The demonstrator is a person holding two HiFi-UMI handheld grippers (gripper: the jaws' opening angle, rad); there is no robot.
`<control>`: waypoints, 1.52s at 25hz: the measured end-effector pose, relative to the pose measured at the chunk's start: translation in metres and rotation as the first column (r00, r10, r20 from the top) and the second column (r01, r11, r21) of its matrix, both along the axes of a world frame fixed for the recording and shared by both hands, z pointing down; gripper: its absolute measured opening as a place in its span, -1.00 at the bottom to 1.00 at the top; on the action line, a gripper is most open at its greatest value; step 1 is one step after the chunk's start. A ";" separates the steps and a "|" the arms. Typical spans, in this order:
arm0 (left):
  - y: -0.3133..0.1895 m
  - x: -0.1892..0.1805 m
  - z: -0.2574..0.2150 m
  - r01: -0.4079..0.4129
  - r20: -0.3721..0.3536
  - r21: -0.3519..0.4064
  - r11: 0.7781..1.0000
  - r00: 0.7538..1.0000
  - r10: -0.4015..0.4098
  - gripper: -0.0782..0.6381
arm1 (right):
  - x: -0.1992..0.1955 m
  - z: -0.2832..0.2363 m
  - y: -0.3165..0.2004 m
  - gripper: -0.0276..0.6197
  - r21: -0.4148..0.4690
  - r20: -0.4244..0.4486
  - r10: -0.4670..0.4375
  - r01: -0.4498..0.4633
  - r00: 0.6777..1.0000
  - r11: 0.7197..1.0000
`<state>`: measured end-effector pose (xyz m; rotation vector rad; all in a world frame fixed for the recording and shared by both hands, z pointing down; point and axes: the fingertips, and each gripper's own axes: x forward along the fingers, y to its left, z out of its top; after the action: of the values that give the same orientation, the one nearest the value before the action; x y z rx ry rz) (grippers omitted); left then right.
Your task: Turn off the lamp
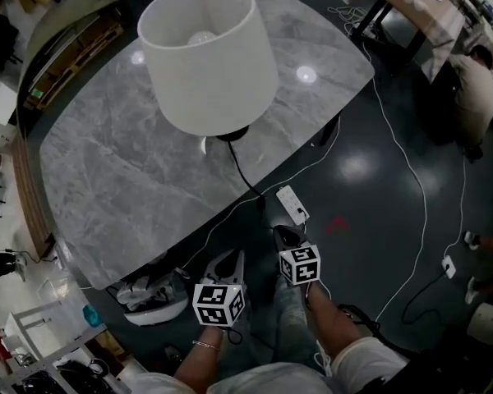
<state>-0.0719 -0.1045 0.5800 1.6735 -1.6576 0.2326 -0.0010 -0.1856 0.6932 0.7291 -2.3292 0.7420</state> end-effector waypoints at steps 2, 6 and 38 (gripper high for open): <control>-0.004 0.001 -0.022 -0.012 0.007 0.025 1.000 1.000 0.012 -0.76 | 0.002 -0.034 0.002 -0.91 0.019 0.018 0.019 -0.019 1.000 1.000; -0.013 -0.005 -0.069 -0.002 0.019 0.085 0.996 1.000 0.000 -0.76 | 0.003 -0.104 -0.003 -0.91 0.054 0.078 0.077 -0.081 0.994 0.995; 0.014 -0.017 -0.207 0.078 0.121 0.246 0.966 0.987 -0.110 -0.76 | 0.019 -0.295 0.037 -0.91 0.206 0.173 0.147 -0.182 0.974 0.962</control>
<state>-0.0892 -0.0902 0.3726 1.7824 -1.9243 0.1014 0.0181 -0.1487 0.3981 1.0059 -2.5439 0.6365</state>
